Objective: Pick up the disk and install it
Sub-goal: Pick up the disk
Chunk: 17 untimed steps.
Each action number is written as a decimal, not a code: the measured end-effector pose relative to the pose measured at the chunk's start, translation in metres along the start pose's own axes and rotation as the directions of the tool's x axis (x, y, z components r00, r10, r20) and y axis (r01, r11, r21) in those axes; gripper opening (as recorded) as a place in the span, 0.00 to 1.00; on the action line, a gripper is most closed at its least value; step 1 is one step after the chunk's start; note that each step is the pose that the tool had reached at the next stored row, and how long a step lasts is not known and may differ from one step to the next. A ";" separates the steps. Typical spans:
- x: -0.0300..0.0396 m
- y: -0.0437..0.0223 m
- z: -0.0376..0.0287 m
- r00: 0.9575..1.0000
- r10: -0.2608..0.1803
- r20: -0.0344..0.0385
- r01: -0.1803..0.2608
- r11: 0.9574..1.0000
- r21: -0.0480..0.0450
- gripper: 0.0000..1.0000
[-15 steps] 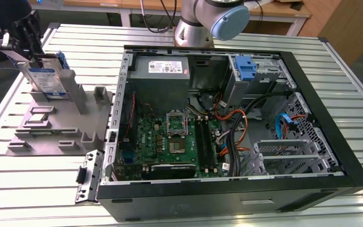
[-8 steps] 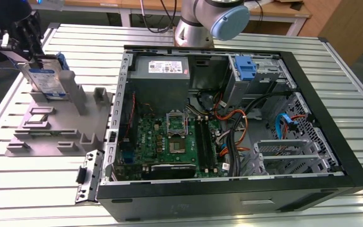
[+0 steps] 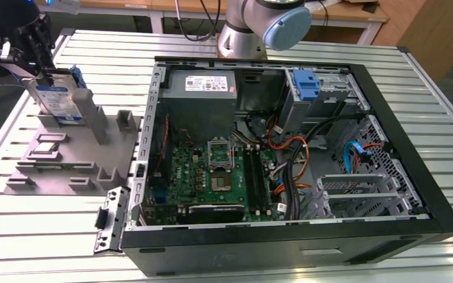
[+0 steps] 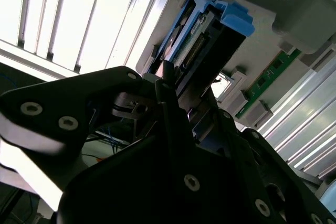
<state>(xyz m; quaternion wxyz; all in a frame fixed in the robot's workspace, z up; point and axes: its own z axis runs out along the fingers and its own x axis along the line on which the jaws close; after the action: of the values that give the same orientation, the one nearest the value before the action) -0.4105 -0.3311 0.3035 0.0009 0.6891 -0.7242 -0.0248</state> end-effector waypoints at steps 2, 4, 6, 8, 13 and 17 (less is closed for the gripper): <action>0.0000 0.0001 -0.0002 1.000 0.000 0.000 0.000 1.000 0.000 0.35; -0.0001 0.0001 -0.0020 1.000 0.000 0.000 0.000 1.000 0.000 0.35; -0.0001 0.0001 -0.0035 1.000 0.000 0.000 0.000 1.000 0.000 0.35; -0.0002 0.0002 -0.0052 1.000 0.000 0.000 0.000 1.000 0.000 0.35; -0.0003 0.0003 -0.0087 1.000 0.000 0.000 0.000 1.000 0.000 0.35; -0.0003 0.0003 -0.0089 1.000 0.000 0.000 0.000 1.000 0.000 0.35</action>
<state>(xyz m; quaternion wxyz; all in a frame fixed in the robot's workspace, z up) -0.4105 -0.3311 0.3124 0.0009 0.6891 -0.7243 -0.0248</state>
